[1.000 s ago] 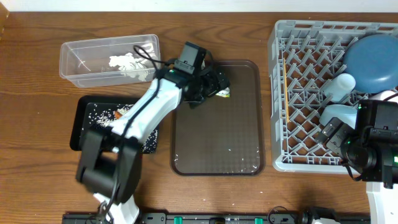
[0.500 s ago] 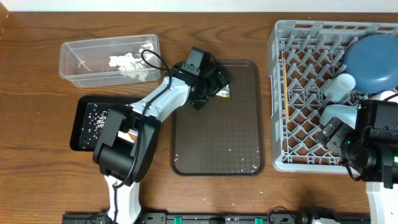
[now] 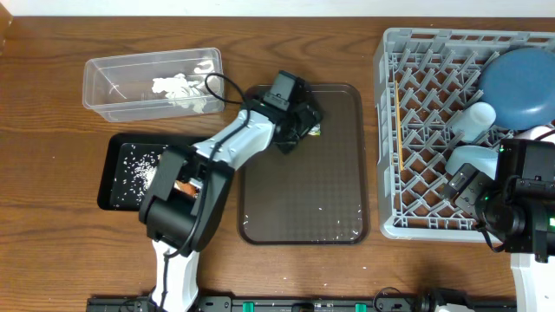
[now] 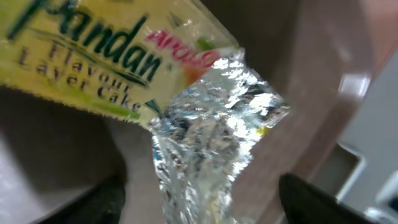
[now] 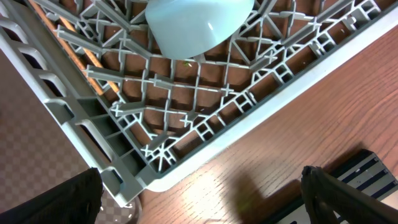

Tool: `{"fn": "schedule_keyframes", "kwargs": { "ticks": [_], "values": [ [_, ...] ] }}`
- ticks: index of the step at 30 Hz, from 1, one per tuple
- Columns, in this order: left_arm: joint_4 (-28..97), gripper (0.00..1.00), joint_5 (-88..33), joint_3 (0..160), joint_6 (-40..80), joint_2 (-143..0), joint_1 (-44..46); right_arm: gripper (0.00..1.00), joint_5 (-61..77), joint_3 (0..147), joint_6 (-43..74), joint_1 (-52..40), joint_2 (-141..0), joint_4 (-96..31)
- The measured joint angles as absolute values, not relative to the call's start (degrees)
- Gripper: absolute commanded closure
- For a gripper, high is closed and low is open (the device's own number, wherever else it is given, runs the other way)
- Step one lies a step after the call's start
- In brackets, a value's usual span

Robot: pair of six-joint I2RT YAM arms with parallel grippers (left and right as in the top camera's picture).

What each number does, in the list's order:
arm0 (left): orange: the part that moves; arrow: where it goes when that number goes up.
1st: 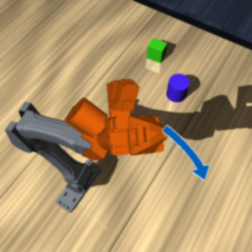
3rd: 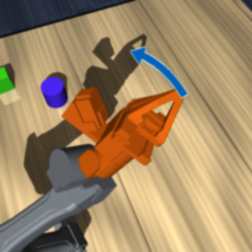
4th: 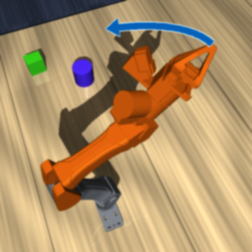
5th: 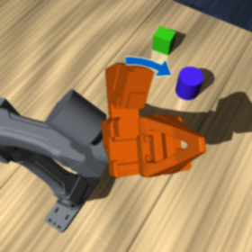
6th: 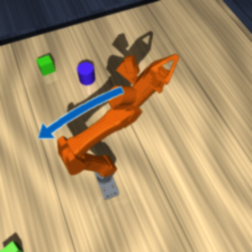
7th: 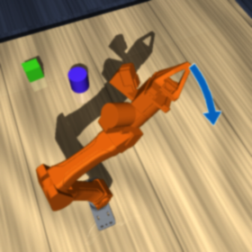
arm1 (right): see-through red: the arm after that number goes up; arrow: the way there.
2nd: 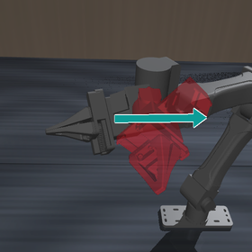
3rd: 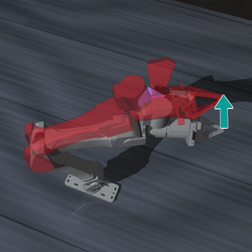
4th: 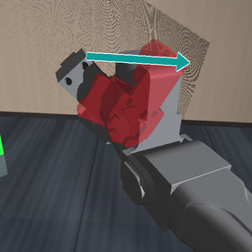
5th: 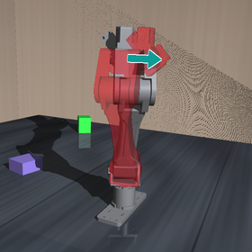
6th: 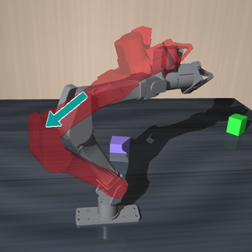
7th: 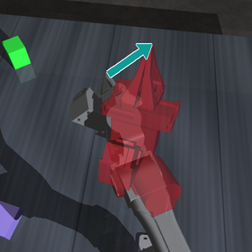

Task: Sort waste into correct bins and load items into the dishwasher rack
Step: 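Move the left gripper to the yellow snack wrapper and grasp it, then carry the yellow wrapper left and drop it into the clear bin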

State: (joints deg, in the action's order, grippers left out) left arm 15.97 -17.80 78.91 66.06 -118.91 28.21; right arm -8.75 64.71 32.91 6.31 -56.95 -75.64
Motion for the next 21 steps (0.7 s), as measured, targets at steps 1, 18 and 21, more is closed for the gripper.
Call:
{"fn": "schedule_keyframes", "kwargs": {
  "ticks": [1,18,21],
  "values": [
    [15.97,0.49,-17.63,78.91,66.37,-119.17,28.34,0.01,-8.75,64.71,32.91,6.31,-56.95,-75.64],
    [20.03,0.94,-15.84,78.94,61.06,-111.96,27.97,0.01,-8.75,64.71,32.91,6.31,-56.95,-75.66],
    [22.46,0.94,-12.88,78.94,60.10,-104.27,27.20,0.01,-8.75,64.71,32.91,6.31,-56.95,-75.64]
  ]
}}
